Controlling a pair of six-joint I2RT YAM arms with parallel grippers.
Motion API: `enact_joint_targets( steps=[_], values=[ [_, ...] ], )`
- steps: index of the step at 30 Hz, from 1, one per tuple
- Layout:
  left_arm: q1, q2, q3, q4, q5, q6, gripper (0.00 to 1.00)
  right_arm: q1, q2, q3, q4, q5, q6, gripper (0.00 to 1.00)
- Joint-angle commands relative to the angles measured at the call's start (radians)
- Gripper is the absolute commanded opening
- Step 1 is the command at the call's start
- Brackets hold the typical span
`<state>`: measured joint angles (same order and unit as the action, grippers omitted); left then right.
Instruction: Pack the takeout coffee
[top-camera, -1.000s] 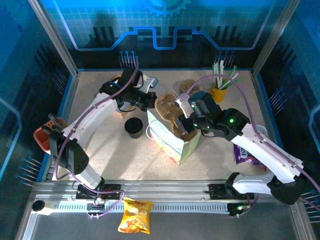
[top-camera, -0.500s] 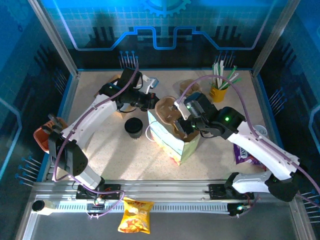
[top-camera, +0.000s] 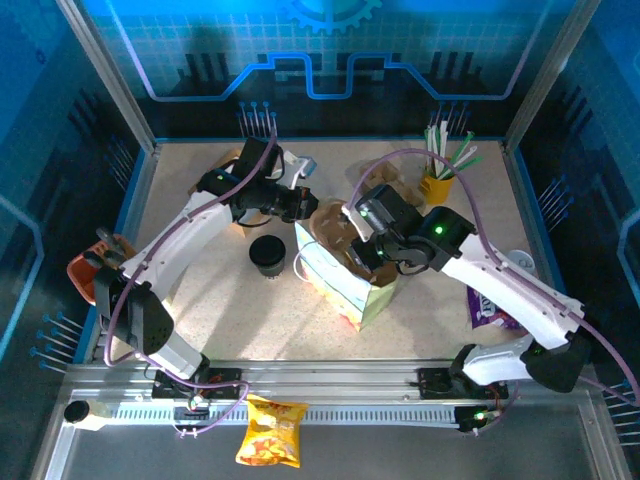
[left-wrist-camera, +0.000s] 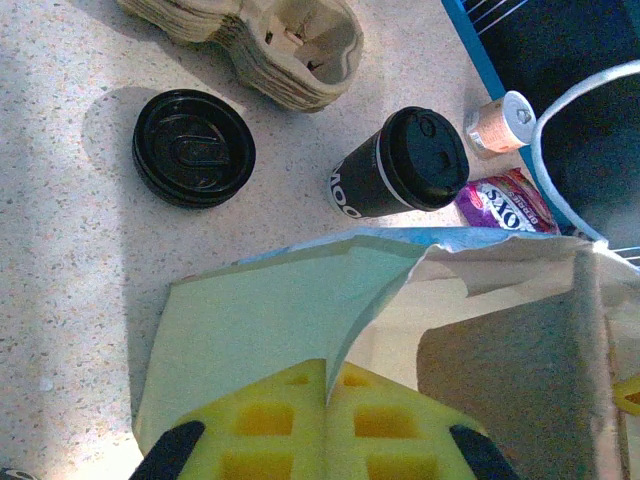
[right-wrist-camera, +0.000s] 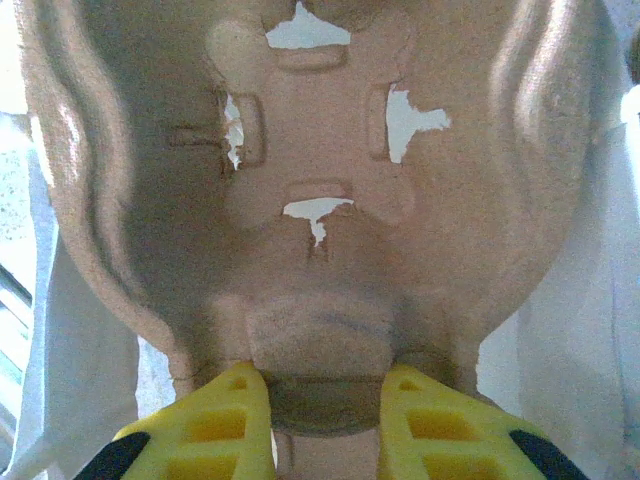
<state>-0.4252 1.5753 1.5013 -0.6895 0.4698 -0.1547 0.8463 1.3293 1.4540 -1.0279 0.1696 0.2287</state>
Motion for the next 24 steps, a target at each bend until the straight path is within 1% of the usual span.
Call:
enact_joint_targets(
  steps=[1,15,20,24],
  values=[
    [0.009,-0.029,-0.018,0.019,0.030,0.020,0.01,0.023,0.014,0.032,-0.066,0.006,0.023,0.24],
    [0.009,-0.031,-0.023,0.026,0.028,0.017,0.04,0.040,0.083,0.075,-0.138,0.009,0.032,0.23],
    [0.009,-0.030,-0.023,0.028,0.030,0.015,0.08,0.042,0.105,0.087,-0.152,0.011,0.040,0.23],
    [0.009,-0.036,-0.023,0.033,0.034,0.012,0.14,0.046,0.126,0.098,-0.170,0.017,0.045,0.23]
  ],
)
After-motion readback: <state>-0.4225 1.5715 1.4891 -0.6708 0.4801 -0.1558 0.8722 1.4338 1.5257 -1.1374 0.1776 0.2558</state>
